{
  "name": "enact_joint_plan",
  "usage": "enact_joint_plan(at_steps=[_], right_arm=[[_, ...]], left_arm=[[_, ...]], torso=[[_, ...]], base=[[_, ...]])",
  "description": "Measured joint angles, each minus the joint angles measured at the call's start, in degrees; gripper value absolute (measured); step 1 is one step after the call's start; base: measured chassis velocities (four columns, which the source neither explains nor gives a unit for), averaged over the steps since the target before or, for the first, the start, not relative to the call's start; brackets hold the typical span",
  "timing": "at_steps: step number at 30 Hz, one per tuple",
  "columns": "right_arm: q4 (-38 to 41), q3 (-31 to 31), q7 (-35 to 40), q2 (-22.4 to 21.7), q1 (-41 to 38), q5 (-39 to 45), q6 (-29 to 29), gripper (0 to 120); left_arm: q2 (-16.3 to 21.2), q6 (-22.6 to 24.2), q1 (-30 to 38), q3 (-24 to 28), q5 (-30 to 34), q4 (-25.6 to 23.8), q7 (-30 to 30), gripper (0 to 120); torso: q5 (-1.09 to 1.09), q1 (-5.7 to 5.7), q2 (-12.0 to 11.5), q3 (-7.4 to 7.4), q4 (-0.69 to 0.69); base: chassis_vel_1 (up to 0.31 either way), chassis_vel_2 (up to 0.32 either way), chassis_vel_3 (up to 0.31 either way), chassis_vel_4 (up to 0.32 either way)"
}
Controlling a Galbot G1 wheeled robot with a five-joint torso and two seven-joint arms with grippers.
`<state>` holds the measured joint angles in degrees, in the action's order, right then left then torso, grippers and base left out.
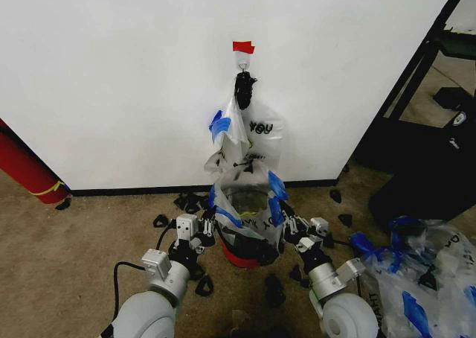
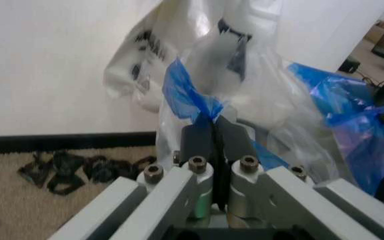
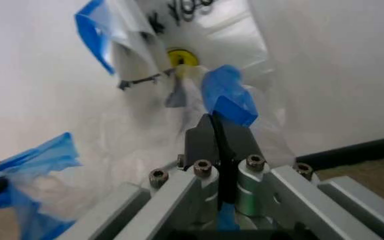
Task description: Pick up the garbage bag from the wall and place it over the trash bin.
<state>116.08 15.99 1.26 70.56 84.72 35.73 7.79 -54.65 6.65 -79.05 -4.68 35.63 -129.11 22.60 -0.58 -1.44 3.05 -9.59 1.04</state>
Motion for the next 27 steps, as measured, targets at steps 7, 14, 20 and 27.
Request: enact_joint_plan(at_steps=[7,14,20,27], right_arm=[[1.37,3.26,4.77,-0.73,3.82,-2.04,-2.27,0],[1.41,5.56,8.21,-1.51,5.08,-3.25,-5.09,0],[1.47,6.64,10.15,-2.91,5.38,-5.20,-8.87,0],[2.82,6.50,11.48,-4.56,6.52,-6.67,-12.99,0]], left_arm=[[0.72,4.07,-1.55,-0.05,0.62,-0.37,1.75,0],[1.56,9.16,-1.55,-0.31,2.09,-1.16,4.49,0],[3.29,15.12,-1.37,-1.43,5.13,-3.08,7.01,0],[4.88,20.28,-0.96,-1.34,7.94,-5.20,8.40,0]], torso=[[0.00,0.00,0.00,0.00,0.01],[0.01,0.00,0.00,0.00,0.00],[0.01,0.00,0.00,0.00,-0.01],[0.01,0.00,0.00,0.00,0.00]], base=[[0.000,0.000,0.000,0.000],[0.000,0.000,0.000,0.000],[0.000,0.000,0.000,0.000],[0.000,0.000,0.000,0.000]])
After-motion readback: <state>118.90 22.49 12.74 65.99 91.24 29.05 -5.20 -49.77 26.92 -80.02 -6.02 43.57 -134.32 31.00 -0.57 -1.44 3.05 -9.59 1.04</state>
